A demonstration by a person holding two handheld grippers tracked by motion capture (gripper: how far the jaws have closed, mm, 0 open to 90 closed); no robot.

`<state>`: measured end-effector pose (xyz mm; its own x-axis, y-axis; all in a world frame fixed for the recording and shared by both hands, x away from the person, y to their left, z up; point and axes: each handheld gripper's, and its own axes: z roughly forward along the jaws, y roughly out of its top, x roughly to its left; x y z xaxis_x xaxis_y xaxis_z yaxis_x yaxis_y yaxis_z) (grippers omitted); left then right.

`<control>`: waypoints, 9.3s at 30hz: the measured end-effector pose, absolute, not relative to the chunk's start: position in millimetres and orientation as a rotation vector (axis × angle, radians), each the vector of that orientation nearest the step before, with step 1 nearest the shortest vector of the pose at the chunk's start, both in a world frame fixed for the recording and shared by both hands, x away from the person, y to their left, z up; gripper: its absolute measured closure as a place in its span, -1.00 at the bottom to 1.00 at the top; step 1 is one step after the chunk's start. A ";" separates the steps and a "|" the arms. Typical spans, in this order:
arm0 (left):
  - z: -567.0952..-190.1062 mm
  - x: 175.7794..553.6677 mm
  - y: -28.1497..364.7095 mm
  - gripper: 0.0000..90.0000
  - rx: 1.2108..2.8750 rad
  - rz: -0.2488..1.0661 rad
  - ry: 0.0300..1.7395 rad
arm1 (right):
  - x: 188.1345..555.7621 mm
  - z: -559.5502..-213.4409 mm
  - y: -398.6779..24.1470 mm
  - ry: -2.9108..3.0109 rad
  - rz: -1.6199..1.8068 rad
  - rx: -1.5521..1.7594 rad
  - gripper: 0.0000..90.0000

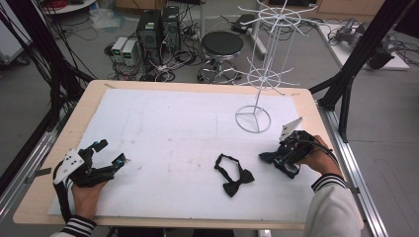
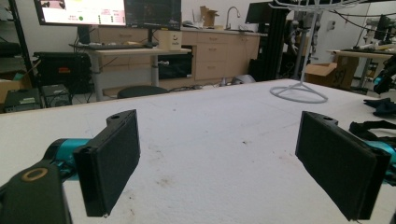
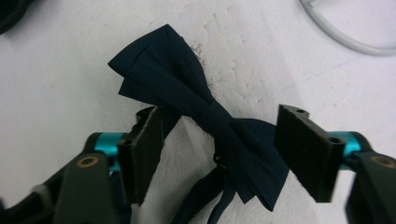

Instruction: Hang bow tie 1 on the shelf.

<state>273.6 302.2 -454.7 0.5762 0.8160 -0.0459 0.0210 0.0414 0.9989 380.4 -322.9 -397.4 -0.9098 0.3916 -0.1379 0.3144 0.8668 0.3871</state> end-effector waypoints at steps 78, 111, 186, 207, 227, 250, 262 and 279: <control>-454.9 273.2 302.2 -0.68 1.405 0.714 0.771 | 375.8 -371.5 -332.6 2.616 0.825 0.785 0.69; -455.0 272.9 302.0 -0.68 1.408 0.717 0.768 | 354.6 -336.8 -359.1 2.139 1.402 0.944 0.67; -455.1 272.8 302.2 -0.68 1.406 0.717 0.766 | 379.2 -297.4 -340.7 1.821 1.493 1.184 0.66; -455.2 272.5 302.7 -0.68 1.403 0.719 0.765 | 393.1 -315.3 -339.4 1.840 1.487 1.299 0.64; -455.4 272.4 303.1 -0.68 1.390 0.717 0.768 | 406.3 -337.3 -332.7 1.862 1.435 1.374 0.65; -455.4 272.4 303.0 -0.68 1.388 0.717 0.770 | 383.4 -346.9 -336.7 1.869 1.510 1.284 -0.76; -455.5 272.1 303.6 -0.68 1.385 0.716 0.770 | 336.6 -357.6 -336.8 1.842 1.575 1.151 -0.76; -455.6 272.4 303.6 -0.68 1.382 0.717 0.771 | 298.8 -380.4 -311.9 1.795 1.627 1.008 -0.95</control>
